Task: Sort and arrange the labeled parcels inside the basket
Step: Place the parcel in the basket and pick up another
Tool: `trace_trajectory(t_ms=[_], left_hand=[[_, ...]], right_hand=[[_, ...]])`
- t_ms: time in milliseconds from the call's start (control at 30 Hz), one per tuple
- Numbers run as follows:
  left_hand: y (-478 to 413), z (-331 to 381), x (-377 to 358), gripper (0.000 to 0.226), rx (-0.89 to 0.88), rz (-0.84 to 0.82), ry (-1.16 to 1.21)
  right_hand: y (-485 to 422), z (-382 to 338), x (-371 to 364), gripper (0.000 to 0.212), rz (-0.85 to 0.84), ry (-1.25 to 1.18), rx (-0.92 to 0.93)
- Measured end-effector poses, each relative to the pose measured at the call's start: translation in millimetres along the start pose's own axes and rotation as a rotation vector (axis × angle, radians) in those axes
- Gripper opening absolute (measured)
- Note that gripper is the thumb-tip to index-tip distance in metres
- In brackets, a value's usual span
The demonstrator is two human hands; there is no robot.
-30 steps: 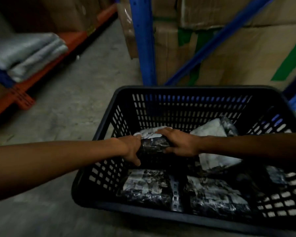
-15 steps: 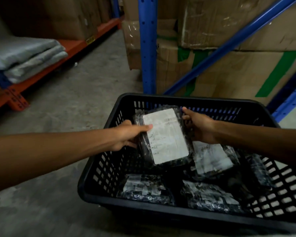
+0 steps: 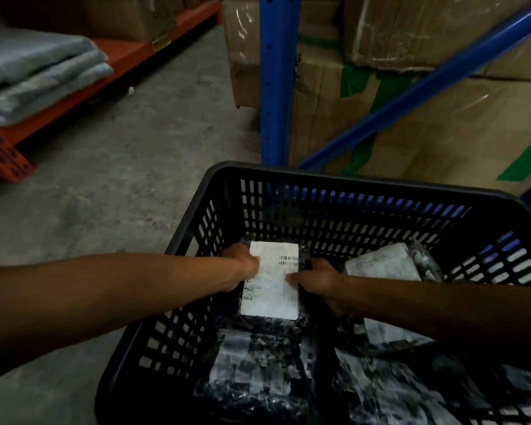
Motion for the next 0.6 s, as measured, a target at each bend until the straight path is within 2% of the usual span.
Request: trace_trajectory(t_ms=[167, 300, 367, 433, 500, 600], left_hand=[[-16, -2, 3, 0.046, -0.054, -0.053, -0.139], [-14, 0, 2, 0.049, -0.045, 0.000, -0.218], [-10, 4, 3, 0.057, -0.003, -0.027, -0.245], [0, 9, 5, 0.057, -0.032, -0.092, -0.326], [11, 11, 7, 0.054, -0.079, -0.101, -0.471], [42, 12, 12, 0.071, -0.169, -0.067, -0.744]], right_hand=[[-18, 6, -15, 0.044, 0.058, 0.184, -0.018], [-18, 7, -11, 0.044, 0.044, 0.241, -0.010], [-15, 4, -11, 0.047, 0.009, 0.267, 0.000], [-4, 1, -9, 0.063, 0.003, 0.417, 0.020], [13, -1, -6, 0.083, 0.031, 0.641, 0.099], [54, 0, -1, 0.087, -0.030, 0.907, 0.410]])
Point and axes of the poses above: each hand's wrist, its own y-axis away from the middle knuckle, its own x-axis out of the back of the hand, z = x × y, the point moved 2 cm from there along -y, towards the middle knuckle, and after that the axes turned 3 degrees about x, right-handed, at the moved point
